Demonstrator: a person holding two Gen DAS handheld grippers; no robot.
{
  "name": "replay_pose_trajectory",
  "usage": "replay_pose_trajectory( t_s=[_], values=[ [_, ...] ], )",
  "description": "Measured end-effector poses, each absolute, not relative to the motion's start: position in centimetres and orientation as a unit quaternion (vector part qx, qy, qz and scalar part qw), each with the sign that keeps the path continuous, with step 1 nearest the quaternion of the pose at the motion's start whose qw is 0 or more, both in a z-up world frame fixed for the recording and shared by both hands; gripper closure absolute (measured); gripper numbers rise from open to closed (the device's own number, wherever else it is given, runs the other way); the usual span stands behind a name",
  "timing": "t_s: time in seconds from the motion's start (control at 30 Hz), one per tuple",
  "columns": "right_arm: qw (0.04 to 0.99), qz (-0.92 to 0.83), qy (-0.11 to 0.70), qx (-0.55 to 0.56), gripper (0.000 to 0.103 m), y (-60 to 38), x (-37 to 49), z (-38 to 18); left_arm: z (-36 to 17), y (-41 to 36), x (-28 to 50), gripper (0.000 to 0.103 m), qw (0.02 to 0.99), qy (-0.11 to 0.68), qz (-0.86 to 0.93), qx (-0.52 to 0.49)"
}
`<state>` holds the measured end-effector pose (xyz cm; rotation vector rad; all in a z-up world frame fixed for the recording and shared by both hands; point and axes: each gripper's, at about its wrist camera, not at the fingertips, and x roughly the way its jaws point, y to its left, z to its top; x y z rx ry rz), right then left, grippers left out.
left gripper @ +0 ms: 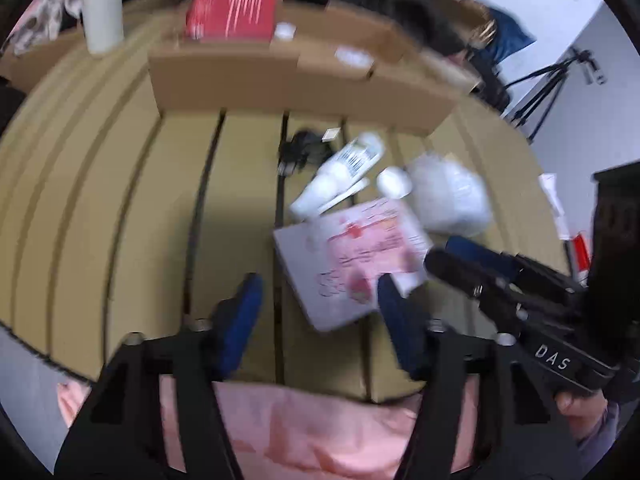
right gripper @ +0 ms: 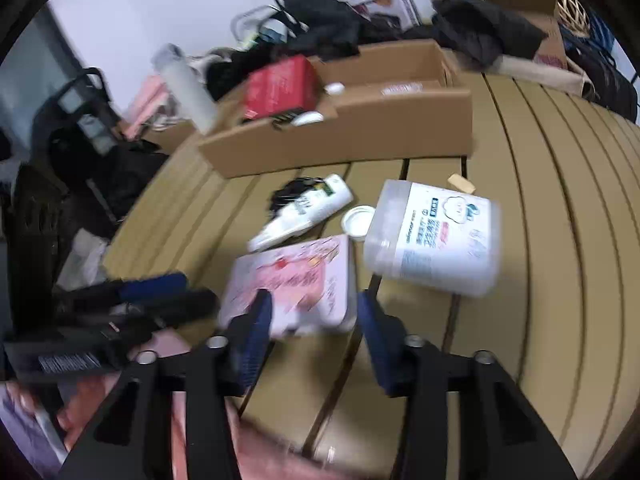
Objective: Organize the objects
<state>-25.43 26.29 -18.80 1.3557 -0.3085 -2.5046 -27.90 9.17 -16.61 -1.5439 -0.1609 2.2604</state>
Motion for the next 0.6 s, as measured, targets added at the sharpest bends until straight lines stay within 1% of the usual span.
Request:
replay_pose_trajectory(
  t_s=[0.03, 0.07, 0.1, 0.17, 0.2, 0.27, 0.33, 0.37, 0.4, 0.43, 0.5, 0.53, 0.6],
  values=[
    [0.131, -0.863, -0.110, 0.475, 0.069, 26.0, -26.1, -19.6, -17.4, 9.3, -28.1, 0.065, 0.200, -0.060, 0.800, -0.563],
    [0.132, -0.862, -0.115, 0.477, 0.070, 25.9, -26.3, -20.1, -17.7, 9.1, -28.0, 0.065, 0.207, -0.070, 0.798, -0.561],
    [0.135, -0.858, -0.120, 0.482, 0.074, 25.8, -26.4, -20.6, -17.7, 8.9, -27.7, 0.065, 0.209, -0.074, 0.800, -0.557],
    [0.149, -0.853, -0.125, 0.484, 0.075, 25.7, -25.7, -20.7, -17.7, 8.5, -27.1, 0.064, 0.208, -0.070, 0.805, -0.551],
    [0.162, -0.849, -0.124, 0.487, 0.077, 25.5, -25.3, -20.6, -17.9, 8.2, -26.9, 0.062, 0.205, -0.072, 0.806, -0.551],
    [0.170, -0.850, -0.126, 0.483, 0.077, 25.6, -24.5, -20.3, -18.0, 7.8, -26.8, 0.051, 0.214, -0.085, 0.804, -0.548],
    [0.161, -0.855, -0.132, 0.475, 0.076, 25.9, -24.7, -20.2, -18.0, 8.0, -27.0, 0.051, 0.218, -0.083, 0.804, -0.546],
    [0.160, -0.853, -0.134, 0.478, 0.071, 26.0, -24.8, -20.2, -18.0, 8.4, -27.0, 0.052, 0.220, -0.076, 0.806, -0.544],
    [0.159, -0.849, -0.132, 0.487, 0.062, 25.9, -25.2, -20.7, -18.1, 8.8, -27.1, 0.055, 0.222, -0.068, 0.808, -0.542],
    [0.158, -0.845, -0.131, 0.494, 0.061, 25.6, -25.6, -21.1, -18.1, 9.0, -27.1, 0.062, 0.226, -0.066, 0.807, -0.542],
    [0.161, -0.850, -0.126, 0.486, 0.061, 25.2, -25.6, -21.0, -17.8, 9.1, -26.9, 0.071, 0.220, -0.068, 0.813, -0.535],
    [0.155, -0.850, -0.124, 0.488, 0.062, 25.1, -25.5, -21.0, -17.5, 9.1, -26.5, 0.078, 0.215, -0.065, 0.819, -0.528],
    [0.149, -0.847, -0.123, 0.495, 0.075, 24.9, -25.0, -20.8, -16.6, 8.6, -25.1, 0.080, 0.200, -0.058, 0.829, -0.519]
  ],
)
